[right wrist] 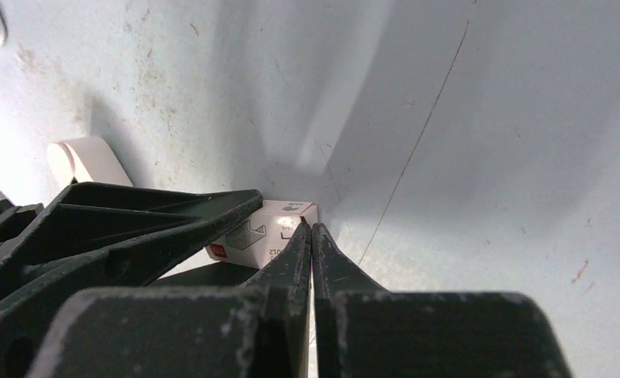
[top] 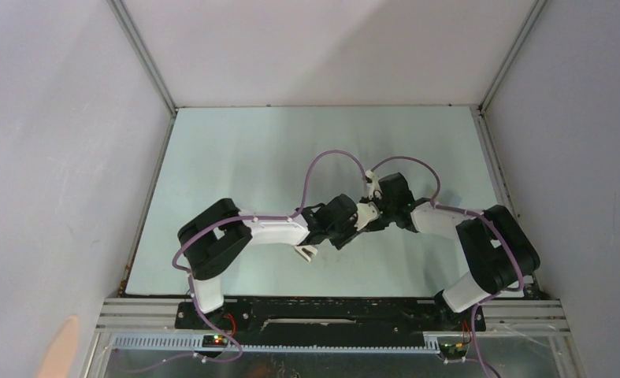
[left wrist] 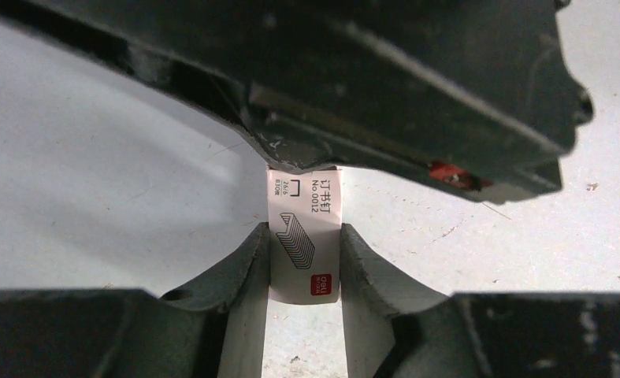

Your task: Load the staples into the stapler

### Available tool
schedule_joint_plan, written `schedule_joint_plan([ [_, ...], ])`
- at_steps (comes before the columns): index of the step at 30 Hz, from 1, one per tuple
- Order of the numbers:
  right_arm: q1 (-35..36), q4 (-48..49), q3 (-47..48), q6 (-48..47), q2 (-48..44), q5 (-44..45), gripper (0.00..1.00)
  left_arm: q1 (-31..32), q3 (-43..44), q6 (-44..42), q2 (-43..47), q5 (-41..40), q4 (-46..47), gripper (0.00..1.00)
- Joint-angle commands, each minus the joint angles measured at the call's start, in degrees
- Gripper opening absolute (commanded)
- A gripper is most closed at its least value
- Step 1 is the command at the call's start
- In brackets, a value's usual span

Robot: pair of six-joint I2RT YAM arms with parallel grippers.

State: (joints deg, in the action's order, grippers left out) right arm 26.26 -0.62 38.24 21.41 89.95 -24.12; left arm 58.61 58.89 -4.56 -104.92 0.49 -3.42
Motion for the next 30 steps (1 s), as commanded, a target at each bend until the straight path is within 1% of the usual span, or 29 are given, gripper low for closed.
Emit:
schedule_joint_plan([
  [1,1.30,-3.71,1.31,-2.80,-3.91,8.21,0.00,0.45,-2.00,-0.56,0.14,-0.32,0.02,0.30],
  [7,1.75,-5.86,1.31,-3.48,-6.25,12.68,0.00,0.85,-3.06,-0.44,0.42,-0.32,0.31,0.31],
  [9,1.71,-6.67,1.31,-3.61,-7.04,13.90,0.00,1.04,-3.38,-0.40,0.27,-1.99,0.43,0.31],
  [15,2.01,-8.53,1.31,-3.90,-8.44,17.71,0.00,1.41,-4.32,0.09,0.56,-2.84,0.73,0.31],
  [19,2.08,-8.61,1.31,-4.03,-8.92,16.77,0.00,1.42,-5.61,0.59,1.56,-3.48,1.73,0.33],
  [21,2.29,-8.26,1.32,-4.09,-9.19,15.07,0.01,1.42,-5.88,1.22,2.24,-3.77,2.26,0.38],
  [24,2.29,-7.68,1.28,-3.69,-9.41,12.86,0.09,1.42,-6.47,3.21,4.18,-4.30,3.06,0.55],
  [27,1.93,-7.18,1.23,-3.03,-9.37,11.24,0.14,1.42,-7.92,7.25,7.41,-5.57,6.24,0.67],
  [30,1.61,-6.00,0.62,-2.25,-9.79,9.58,0.20,1.42,-10.45,12.61,11.63,-7.93,8.78,0.70],
])
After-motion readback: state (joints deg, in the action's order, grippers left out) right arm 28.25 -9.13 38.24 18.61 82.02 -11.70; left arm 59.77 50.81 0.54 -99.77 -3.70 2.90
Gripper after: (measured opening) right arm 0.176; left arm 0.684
